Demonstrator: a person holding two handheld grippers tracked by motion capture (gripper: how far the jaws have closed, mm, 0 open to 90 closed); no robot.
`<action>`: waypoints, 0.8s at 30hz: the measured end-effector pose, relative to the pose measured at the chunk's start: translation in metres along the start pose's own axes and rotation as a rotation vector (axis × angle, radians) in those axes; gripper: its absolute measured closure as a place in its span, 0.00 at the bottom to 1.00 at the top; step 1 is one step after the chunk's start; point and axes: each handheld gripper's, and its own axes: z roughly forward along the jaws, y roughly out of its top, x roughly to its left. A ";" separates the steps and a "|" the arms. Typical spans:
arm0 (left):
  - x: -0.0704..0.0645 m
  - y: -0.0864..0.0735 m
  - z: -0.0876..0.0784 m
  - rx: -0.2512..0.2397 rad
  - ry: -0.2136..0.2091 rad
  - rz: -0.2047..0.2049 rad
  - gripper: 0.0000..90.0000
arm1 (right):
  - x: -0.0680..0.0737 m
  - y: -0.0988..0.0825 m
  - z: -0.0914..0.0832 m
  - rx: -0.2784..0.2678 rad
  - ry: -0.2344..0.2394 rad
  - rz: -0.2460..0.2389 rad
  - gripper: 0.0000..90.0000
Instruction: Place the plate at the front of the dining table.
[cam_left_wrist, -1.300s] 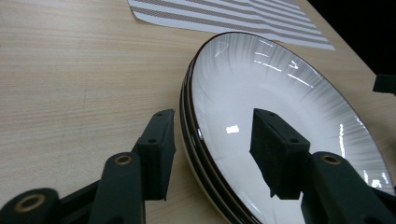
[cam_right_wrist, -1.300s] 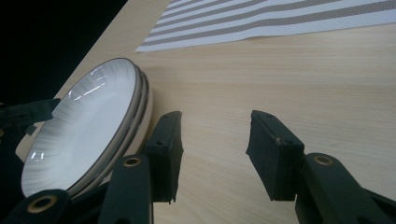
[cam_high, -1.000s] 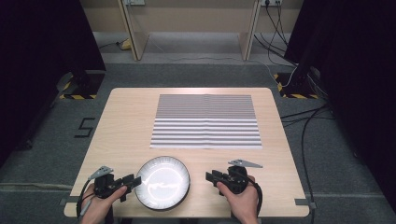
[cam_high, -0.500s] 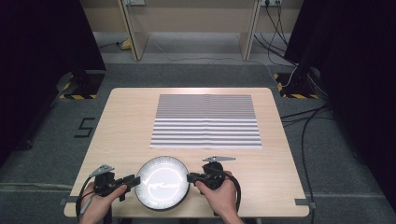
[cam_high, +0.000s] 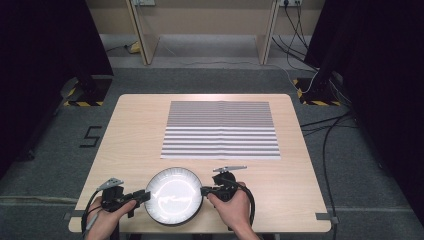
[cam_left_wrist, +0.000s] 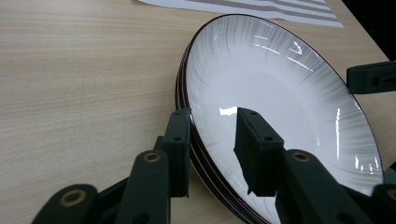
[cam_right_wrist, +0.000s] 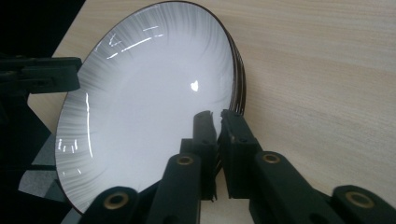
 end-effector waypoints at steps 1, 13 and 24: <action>0.001 0.000 0.000 0.001 -0.003 -0.004 0.73 | 0.000 0.000 0.000 0.001 0.000 0.005 0.97; 0.005 0.002 -0.002 0.009 -0.005 -0.012 0.75 | 0.015 0.006 0.005 -0.008 -0.018 -0.040 0.90; 0.003 0.003 0.002 0.015 0.000 -0.008 0.73 | 0.004 0.012 0.008 0.036 -0.051 -0.016 0.90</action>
